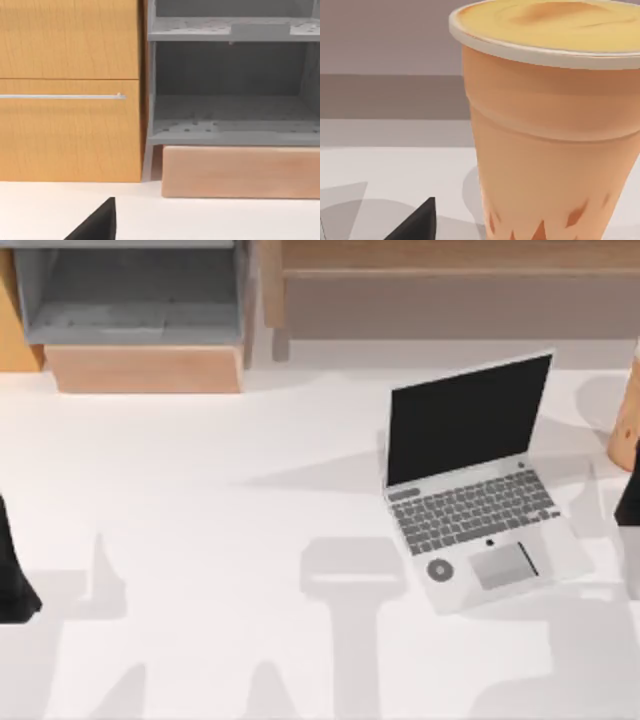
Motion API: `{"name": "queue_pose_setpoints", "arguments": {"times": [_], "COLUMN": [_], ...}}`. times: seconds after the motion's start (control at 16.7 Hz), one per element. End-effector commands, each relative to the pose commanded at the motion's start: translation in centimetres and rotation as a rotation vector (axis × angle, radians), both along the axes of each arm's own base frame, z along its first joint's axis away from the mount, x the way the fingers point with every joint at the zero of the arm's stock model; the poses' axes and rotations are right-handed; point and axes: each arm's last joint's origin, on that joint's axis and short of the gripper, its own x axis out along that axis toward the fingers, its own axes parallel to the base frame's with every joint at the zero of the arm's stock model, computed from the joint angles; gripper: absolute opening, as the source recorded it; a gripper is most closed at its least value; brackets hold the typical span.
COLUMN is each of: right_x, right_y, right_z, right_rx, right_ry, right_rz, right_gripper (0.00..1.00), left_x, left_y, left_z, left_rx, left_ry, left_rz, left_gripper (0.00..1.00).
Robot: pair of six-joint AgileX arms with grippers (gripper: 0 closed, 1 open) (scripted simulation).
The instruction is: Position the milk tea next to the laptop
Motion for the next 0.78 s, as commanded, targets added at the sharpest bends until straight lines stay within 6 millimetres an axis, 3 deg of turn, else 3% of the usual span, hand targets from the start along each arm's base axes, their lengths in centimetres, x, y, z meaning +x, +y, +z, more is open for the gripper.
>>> {"name": "queue_pose_setpoints", "arguments": {"times": [0.42,0.78], "right_x": [0.3,5.6], "right_y": [0.0,-0.1], "right_z": [-0.1,-0.7], "right_rx": [0.0,0.0], "right_ry": [0.003,-0.002], "right_rz": [0.001,0.0], "right_gripper": [1.0,1.0], "left_x": [0.0,0.0], "left_y": [0.0,0.0], "left_z": [0.0,0.0], "left_rx": [0.0,0.0], "left_ry": [0.0,0.0], "left_rz": [0.0,0.0], "left_gripper": [1.0,1.0]}}
